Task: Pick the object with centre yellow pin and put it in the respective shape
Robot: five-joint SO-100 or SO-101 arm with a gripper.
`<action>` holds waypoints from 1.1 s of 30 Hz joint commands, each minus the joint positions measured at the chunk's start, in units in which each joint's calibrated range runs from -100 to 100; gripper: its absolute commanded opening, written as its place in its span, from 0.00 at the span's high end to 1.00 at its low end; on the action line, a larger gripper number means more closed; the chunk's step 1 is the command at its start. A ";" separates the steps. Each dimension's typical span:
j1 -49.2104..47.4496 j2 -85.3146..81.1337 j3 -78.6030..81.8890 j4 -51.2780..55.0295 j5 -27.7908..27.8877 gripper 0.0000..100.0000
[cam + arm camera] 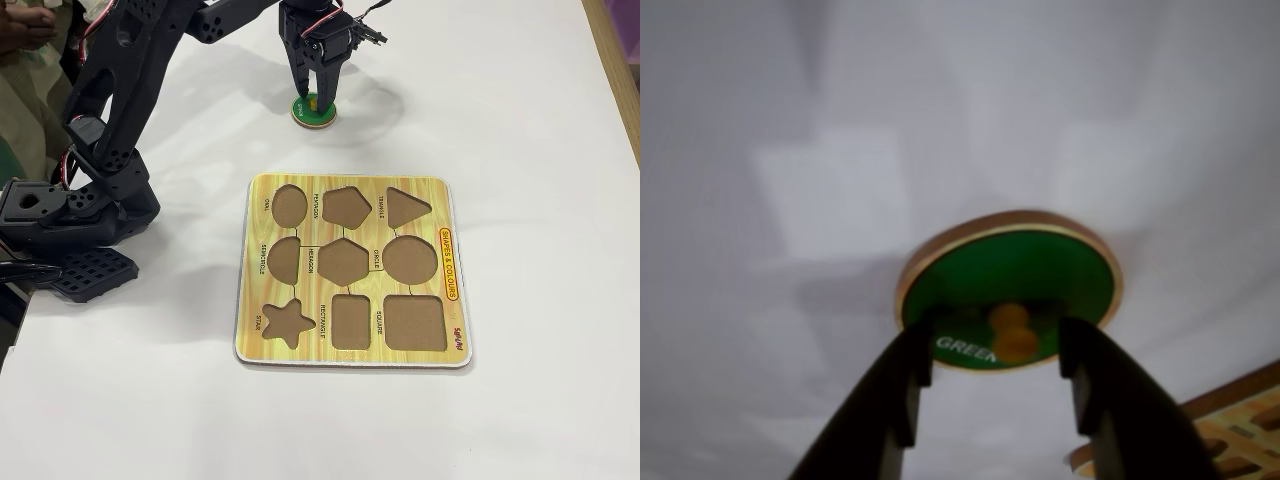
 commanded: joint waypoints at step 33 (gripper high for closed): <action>2.11 3.38 -0.81 -2.63 0.47 0.99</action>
